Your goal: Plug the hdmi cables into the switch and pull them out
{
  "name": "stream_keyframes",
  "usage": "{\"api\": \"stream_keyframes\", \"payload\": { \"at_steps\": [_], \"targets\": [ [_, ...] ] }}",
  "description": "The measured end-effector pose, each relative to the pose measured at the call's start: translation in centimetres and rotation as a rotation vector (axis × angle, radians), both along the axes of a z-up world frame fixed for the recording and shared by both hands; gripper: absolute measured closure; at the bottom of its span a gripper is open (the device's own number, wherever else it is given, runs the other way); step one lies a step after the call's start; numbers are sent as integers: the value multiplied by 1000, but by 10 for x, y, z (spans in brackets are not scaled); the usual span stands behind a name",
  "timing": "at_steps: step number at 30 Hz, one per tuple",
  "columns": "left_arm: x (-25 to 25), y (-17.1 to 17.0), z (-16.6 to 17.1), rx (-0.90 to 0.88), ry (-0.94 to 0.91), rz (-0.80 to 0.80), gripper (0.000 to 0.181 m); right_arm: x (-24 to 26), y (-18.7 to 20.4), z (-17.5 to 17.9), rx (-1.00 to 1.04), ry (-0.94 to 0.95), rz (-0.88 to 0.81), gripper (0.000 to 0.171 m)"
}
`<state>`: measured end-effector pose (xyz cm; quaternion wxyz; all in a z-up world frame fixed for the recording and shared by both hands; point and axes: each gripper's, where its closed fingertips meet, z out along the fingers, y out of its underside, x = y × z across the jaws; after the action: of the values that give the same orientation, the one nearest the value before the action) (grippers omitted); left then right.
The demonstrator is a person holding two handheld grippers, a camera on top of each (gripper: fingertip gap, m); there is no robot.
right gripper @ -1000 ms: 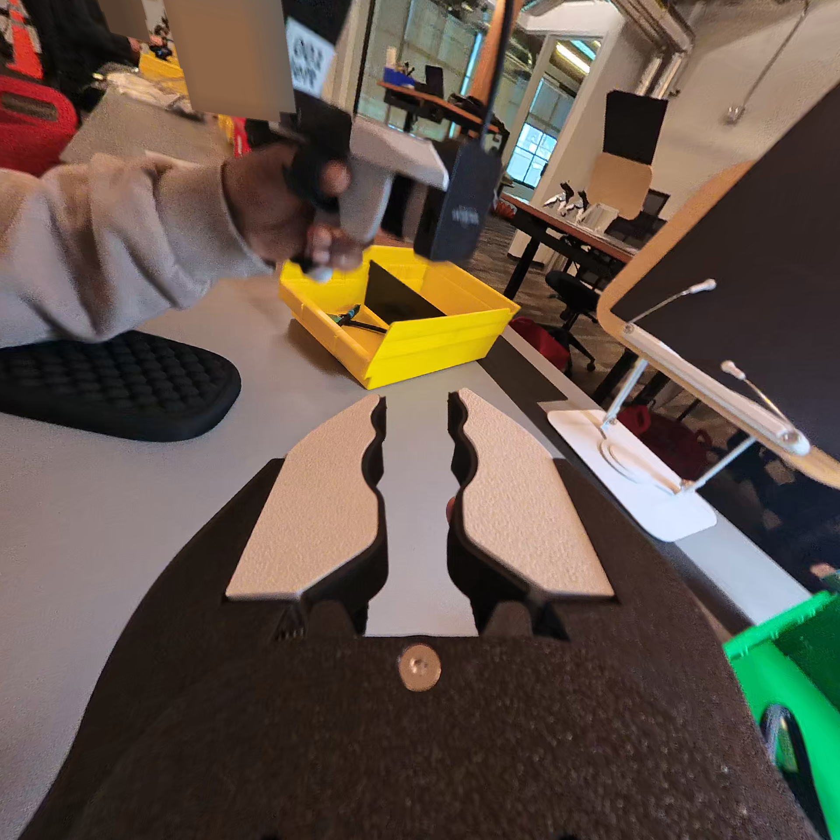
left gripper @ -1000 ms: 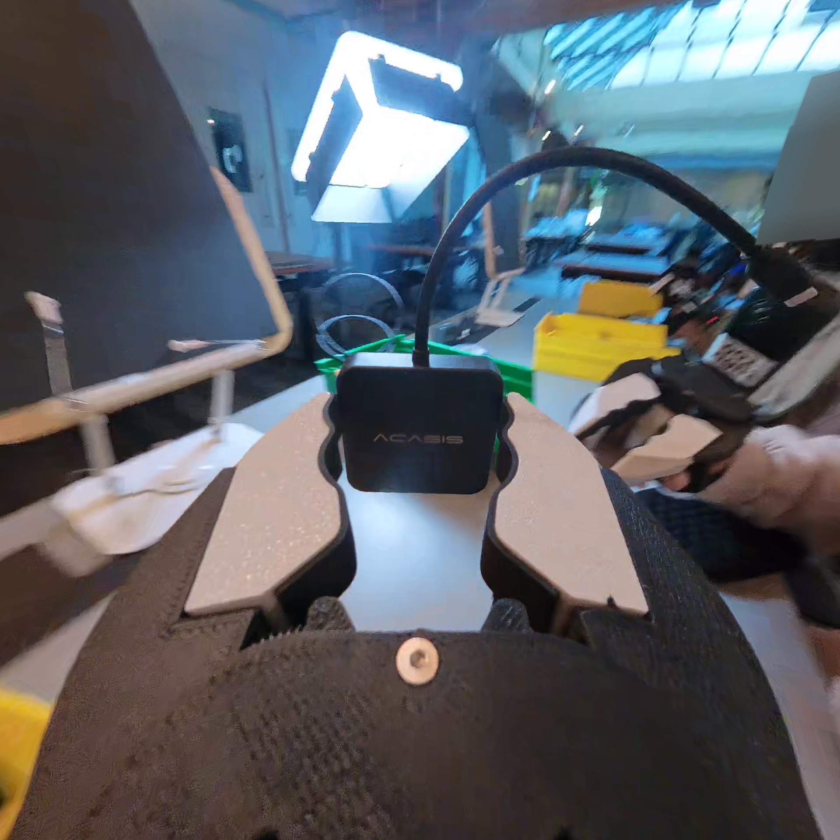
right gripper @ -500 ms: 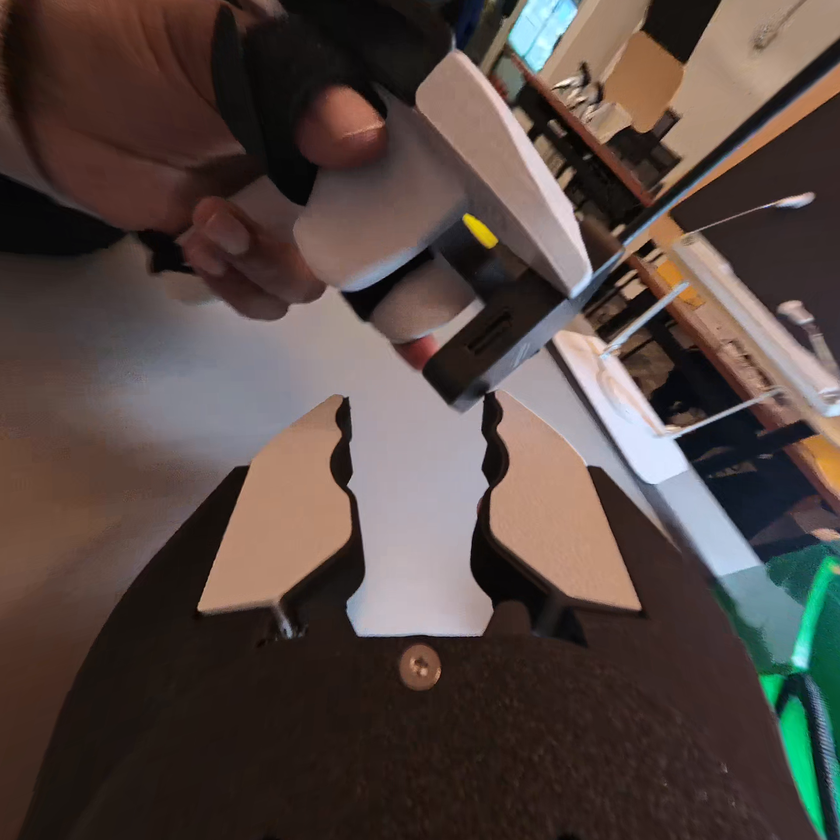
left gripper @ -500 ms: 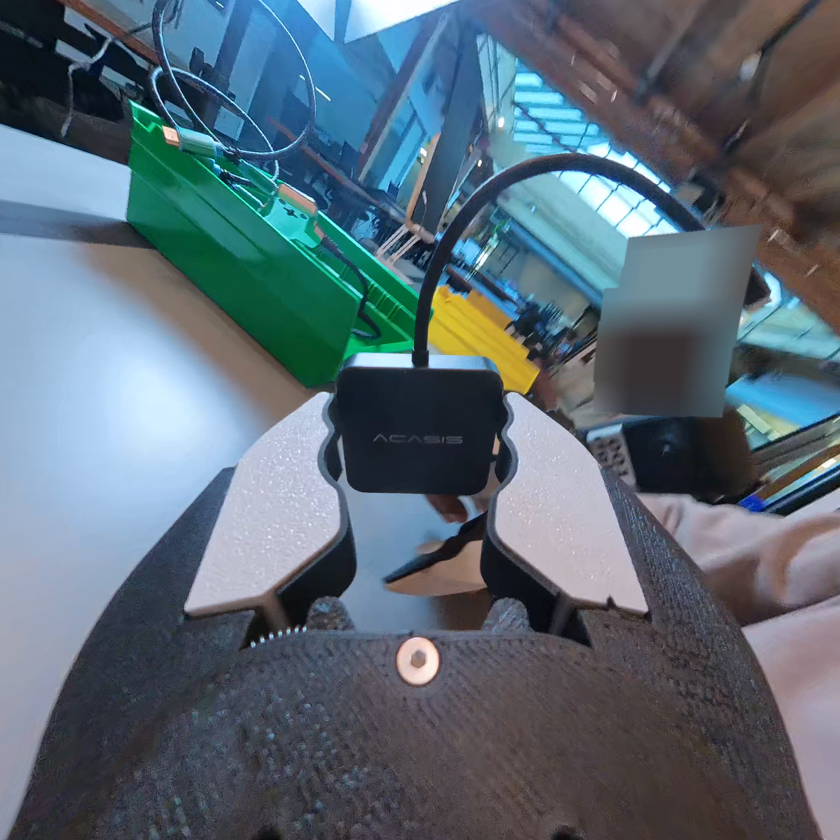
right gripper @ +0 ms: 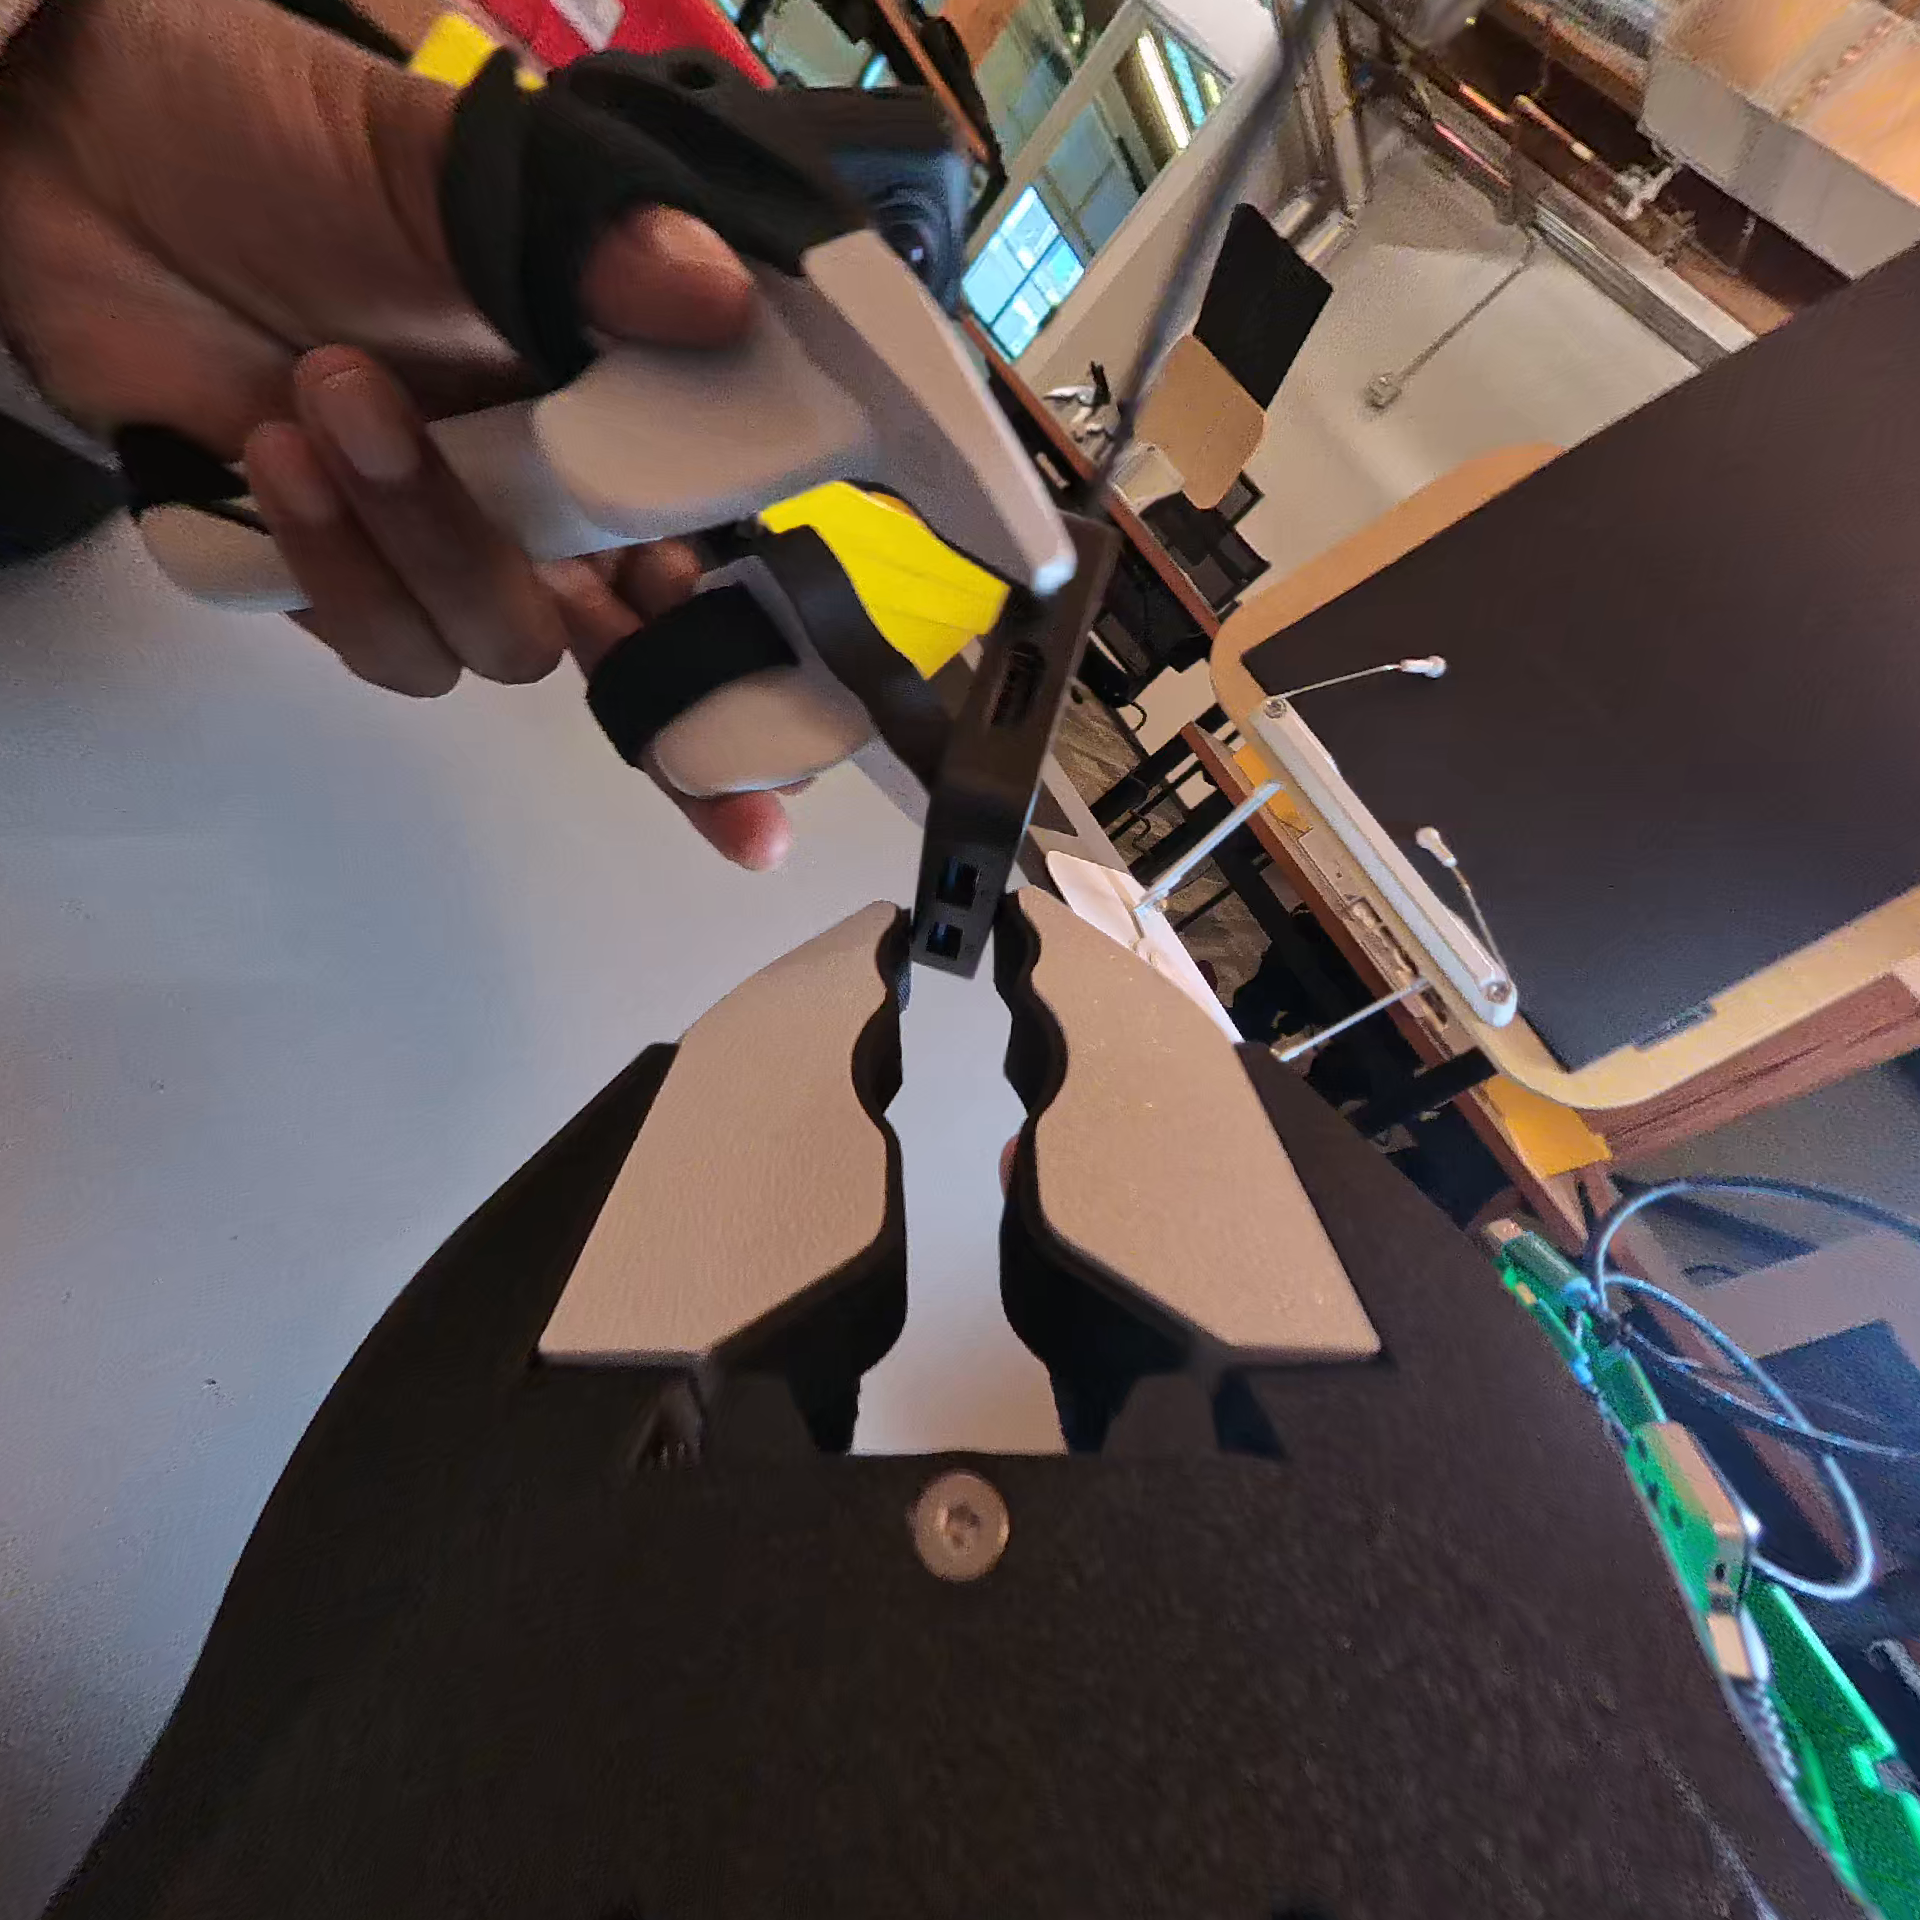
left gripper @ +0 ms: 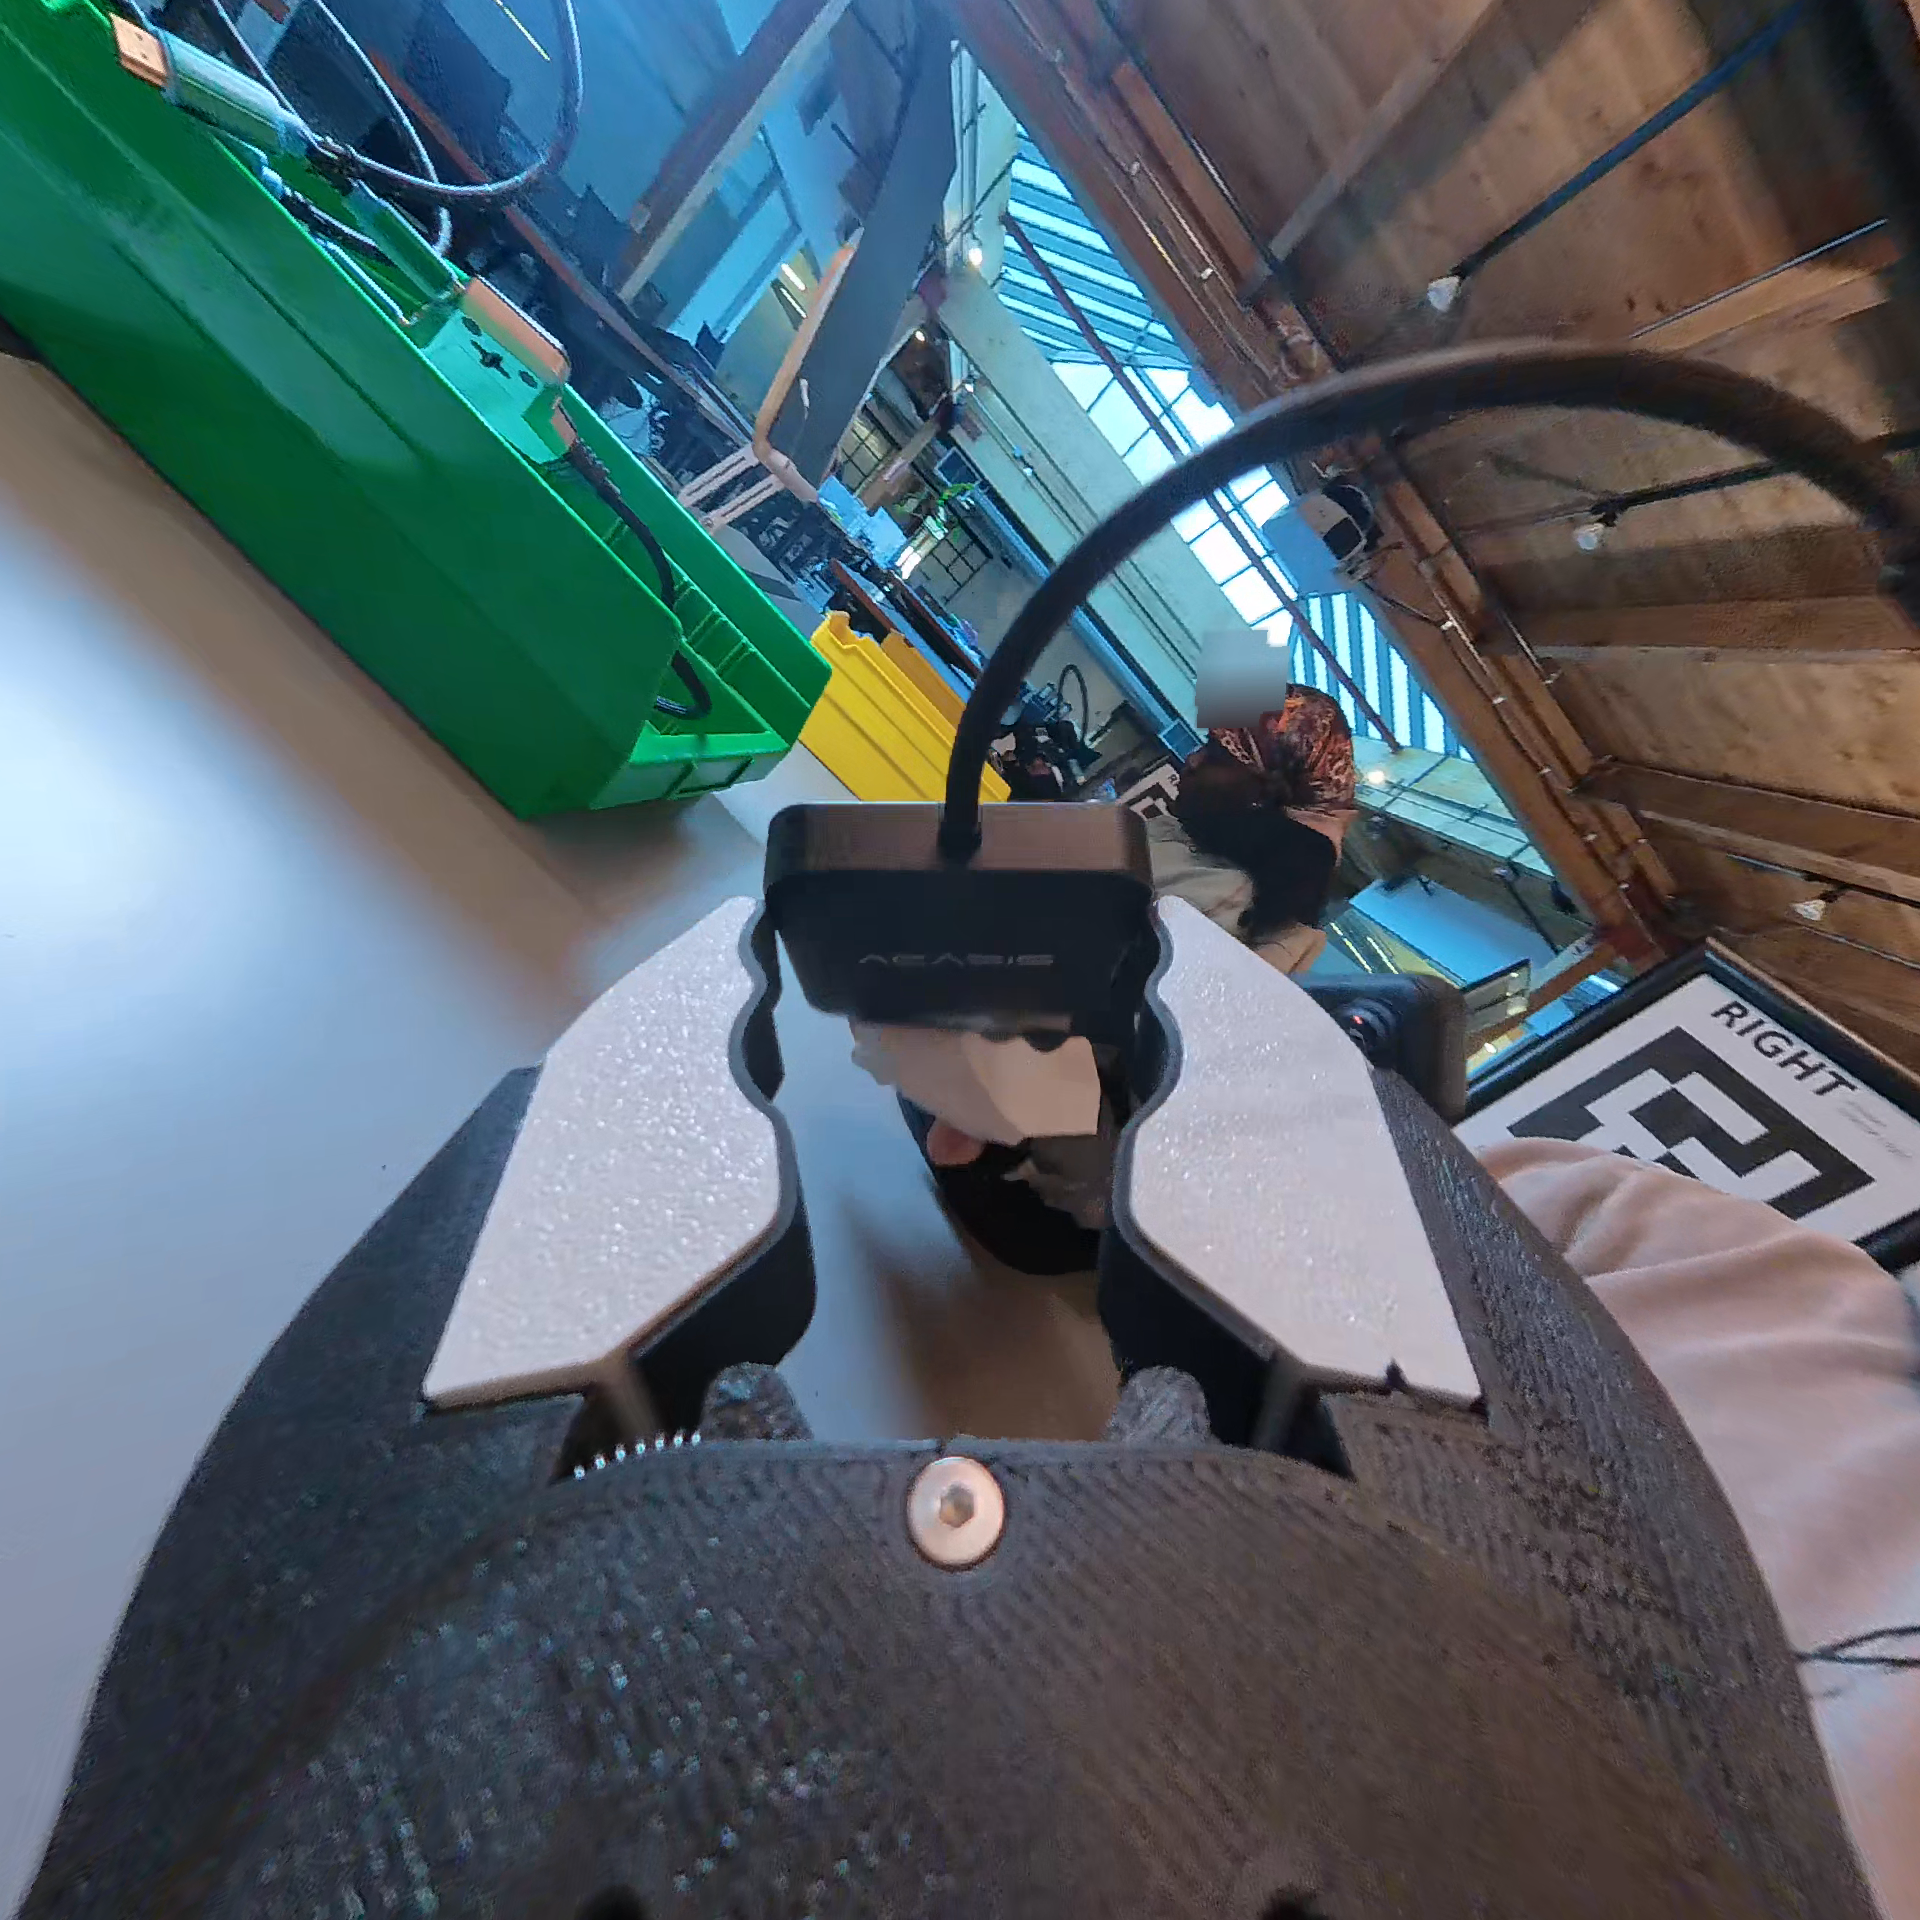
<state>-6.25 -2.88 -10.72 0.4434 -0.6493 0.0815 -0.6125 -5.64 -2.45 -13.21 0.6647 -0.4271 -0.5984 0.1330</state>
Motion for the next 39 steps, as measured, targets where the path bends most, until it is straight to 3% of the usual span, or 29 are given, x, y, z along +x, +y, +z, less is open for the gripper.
{"api": "stream_keyframes", "payload": {
  "at_steps": [1, 3, 4, 5, 6, 10, 14, 18, 20, 24, 27, 28, 29, 30, 33, 36, 39],
  "targets": [
    [0, -1, 0, 2, 3, -14, 115, 3, 3, 3, -24, 21, -3, 157],
    [4, -4, 0, 14, 16, -34, 116, 9, 6, 7, -73, 52, 8, 157],
    [6, -6, -2, 16, 27, -43, 126, 12, 6, 10, -92, 75, 19, 157],
    [7, -8, -6, 40, 57, -52, 156, 16, 6, 15, -111, 100, 26, 158],
    [8, -9, -6, 69, 70, -59, 158, 19, 6, 19, -141, 115, 44, 158],
    [2, -5, -11, 146, 193, -10, 150, 30, 3, 31, -361, 203, 178, 158],
    [-4, 1, -20, 385, 527, 113, 150, 35, 0, 37, -661, 317, 318, 158],
    [3, -2, -26, 519, 710, 152, 145, 32, -3, 32, -758, 310, 363, 158],
    [1, -1, -29, 552, 782, 167, 153, 33, -4, 34, -778, 306, 379, 158],
    [-9, 3, -20, 630, 840, 241, 148, 37, -10, 40, -821, 311, 447, 158],
    [4, -11, -17, 743, 826, 158, 130, 35, -26, 38, -838, 257, 539, 158],
    [13, -20, -21, 765, 819, 86, 131, 33, -32, 36, -833, 240, 564, 158],
    [22, -30, -27, 778, 821, 11, 143, 31, -38, 35, -837, 224, 587, 158],
    [26, -33, -32, 776, 846, -6, 157, 30, -44, 35, -846, 214, 610, 158],
    [27, -34, -32, 646, 811, -44, 165, 29, -37, 40, -787, 264, 556, 157],
    [21, -28, -15, 400, 565, -31, 167, 36, -18, 47, -539, 284, 402, 145],
    [9, -23, 2, 111, 196, -84, 167, 36, -9, 33, -117, 110, 215, 133]
  ]
}}
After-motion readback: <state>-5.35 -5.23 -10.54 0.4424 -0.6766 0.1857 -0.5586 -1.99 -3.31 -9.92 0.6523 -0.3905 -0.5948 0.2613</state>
